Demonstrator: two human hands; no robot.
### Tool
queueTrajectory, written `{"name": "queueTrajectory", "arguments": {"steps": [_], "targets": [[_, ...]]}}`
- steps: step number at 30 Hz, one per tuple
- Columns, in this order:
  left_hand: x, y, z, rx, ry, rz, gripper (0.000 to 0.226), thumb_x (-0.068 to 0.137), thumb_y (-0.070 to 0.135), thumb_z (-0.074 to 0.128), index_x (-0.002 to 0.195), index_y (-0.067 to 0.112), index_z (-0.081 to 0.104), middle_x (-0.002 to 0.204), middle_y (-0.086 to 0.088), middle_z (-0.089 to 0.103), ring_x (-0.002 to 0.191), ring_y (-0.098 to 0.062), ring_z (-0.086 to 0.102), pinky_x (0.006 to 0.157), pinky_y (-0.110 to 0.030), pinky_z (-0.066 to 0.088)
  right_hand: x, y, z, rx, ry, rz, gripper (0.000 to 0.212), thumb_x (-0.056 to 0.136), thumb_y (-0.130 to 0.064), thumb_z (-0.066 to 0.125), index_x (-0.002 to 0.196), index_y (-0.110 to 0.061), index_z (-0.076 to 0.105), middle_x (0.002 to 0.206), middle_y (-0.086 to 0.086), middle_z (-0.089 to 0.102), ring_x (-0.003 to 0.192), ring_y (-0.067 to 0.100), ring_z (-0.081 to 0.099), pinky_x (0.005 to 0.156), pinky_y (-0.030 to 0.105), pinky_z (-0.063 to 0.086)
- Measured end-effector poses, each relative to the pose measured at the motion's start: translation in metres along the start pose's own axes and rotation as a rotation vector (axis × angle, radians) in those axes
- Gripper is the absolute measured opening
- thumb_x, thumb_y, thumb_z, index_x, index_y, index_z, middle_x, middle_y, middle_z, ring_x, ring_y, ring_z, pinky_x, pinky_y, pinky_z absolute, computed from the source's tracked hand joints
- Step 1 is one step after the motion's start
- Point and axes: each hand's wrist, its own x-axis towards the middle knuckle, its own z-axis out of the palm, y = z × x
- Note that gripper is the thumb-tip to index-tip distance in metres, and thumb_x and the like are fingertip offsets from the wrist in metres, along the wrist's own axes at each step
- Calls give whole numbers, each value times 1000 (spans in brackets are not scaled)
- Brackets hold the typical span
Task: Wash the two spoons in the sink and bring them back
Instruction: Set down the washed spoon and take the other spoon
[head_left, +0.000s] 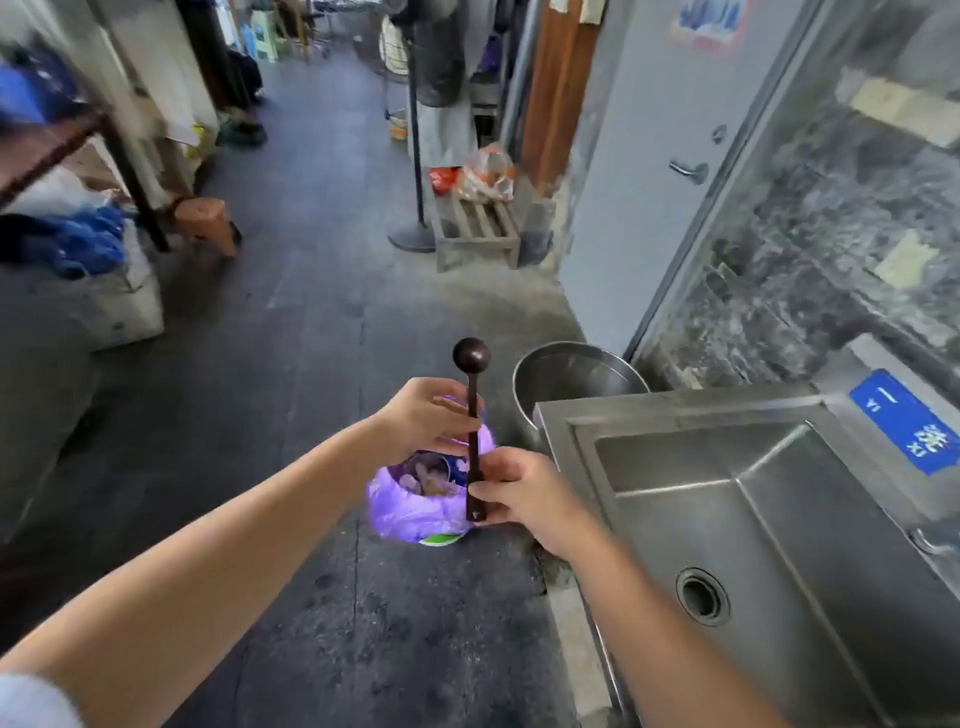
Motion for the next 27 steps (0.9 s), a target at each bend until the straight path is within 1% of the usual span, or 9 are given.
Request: {"name": "queueTrajectory", "arguments": {"steps": [3,6,9,12,15,19,21,23,27], "targets": [[-41,-22,-79,-52,117,-12,17,82,-7,70,97,1,67,91,-19,66,74,-29,69,68,-37,62,20,-8,78,-97,-126,9,22,81,10,68,88,-11,69,75,0,70,64,17,68,64,37,61],[-90,-45,-156,-83,217,-27,20,81,-7,70,100,-2,67,90,-18,67,80,-32,68,81,-47,60,33,-10,164,-153,-231,43,20,82,11,67,92,-6,67,72,1,70,61,18,68,56,33,60],[-141,-66,-220,-111,326,-33,25,81,-8,69,105,-6,65,85,-16,67,77,-31,68,76,-44,62,41,-8,244,-208,-327,56,19,84,11,66,99,0,64,75,5,69,63,21,69,56,34,60],[-190,-85,-269,-130,434,-40,25,81,-7,70,106,-4,66,82,-12,67,70,-25,70,70,-40,63,43,-7,312,-267,-417,63,18,84,10,67,93,-5,65,76,8,69,63,22,71,56,34,60],[-228,-98,-303,-159,519,-40,23,82,-3,70,105,1,68,82,-10,69,69,-23,73,67,-37,62,42,-8,361,-326,-514,68,18,83,8,69,91,-8,66,75,7,72,66,24,73,63,40,62],[-242,-101,-317,-165,568,-26,18,84,2,71,101,6,71,82,-7,70,71,-22,74,69,-39,62,47,-11,380,-382,-566,49,17,83,3,71,95,-9,68,82,10,75,78,32,75,75,50,62],[-235,-94,-319,-119,529,-42,17,84,3,71,100,7,72,80,-6,70,70,-20,73,68,-38,62,52,-10,378,-353,-539,51,17,83,2,71,96,-9,68,87,12,75,81,33,75,76,50,62],[-237,-94,-322,-118,541,-43,15,84,4,72,98,9,72,78,-4,71,68,-18,73,65,-36,61,50,-10,381,-353,-557,52,17,84,2,71,96,-9,68,89,14,75,82,33,75,75,49,62],[-214,-88,-313,-103,497,-33,14,84,4,72,97,9,72,80,-5,70,67,-17,73,62,-33,60,46,-14,363,-314,-508,45,17,85,5,69,95,-8,66,80,7,74,74,28,75,75,48,62]]}}
